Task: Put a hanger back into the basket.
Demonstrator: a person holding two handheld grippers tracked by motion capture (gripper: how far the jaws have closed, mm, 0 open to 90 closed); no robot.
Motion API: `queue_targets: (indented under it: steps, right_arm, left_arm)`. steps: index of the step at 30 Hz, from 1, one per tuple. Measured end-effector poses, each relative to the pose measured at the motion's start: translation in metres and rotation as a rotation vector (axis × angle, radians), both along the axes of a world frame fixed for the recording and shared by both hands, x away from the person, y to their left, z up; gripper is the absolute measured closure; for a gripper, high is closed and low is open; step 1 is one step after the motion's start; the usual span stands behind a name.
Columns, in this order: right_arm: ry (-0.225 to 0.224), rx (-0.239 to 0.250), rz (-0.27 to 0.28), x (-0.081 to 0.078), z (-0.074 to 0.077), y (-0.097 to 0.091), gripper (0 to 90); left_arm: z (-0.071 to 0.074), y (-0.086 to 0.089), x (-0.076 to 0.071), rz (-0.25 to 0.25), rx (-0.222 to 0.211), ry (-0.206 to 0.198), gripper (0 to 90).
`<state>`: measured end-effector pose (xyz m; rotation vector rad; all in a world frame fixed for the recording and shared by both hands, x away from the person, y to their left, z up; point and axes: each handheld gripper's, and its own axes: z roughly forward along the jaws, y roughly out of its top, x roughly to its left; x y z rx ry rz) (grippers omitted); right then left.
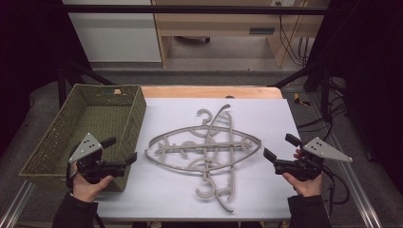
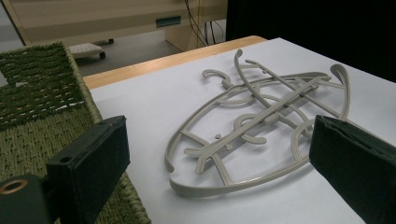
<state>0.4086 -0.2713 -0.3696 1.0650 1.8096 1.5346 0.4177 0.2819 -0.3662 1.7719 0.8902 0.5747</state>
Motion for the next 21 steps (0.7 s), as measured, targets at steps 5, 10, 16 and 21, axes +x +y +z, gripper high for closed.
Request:
queue_targets:
  steps: [5,10,16,21]
  right_arm:
    - [-0.001,0.003,-0.001,-0.001,0.001,0.0,3.6]
    - [-0.008,-0.005,0.003,-0.002,0.003,0.001,3.6]
    - [-0.004,-0.02,0.008,-0.002,0.004,0.005,3.4]
    - [0.006,-0.031,0.016,-0.001,0.003,0.008,3.2]
  left_arm:
    - [0.004,-0.004,0.0,-0.013,0.011,-0.01,4.7]
    - [0.009,-0.015,0.0,-0.047,0.039,-0.013,4.9]
    - [0.008,-0.023,0.001,-0.075,0.061,0.002,4.9]
    - [0.007,-0.03,0.002,-0.096,0.073,0.01,5.0]
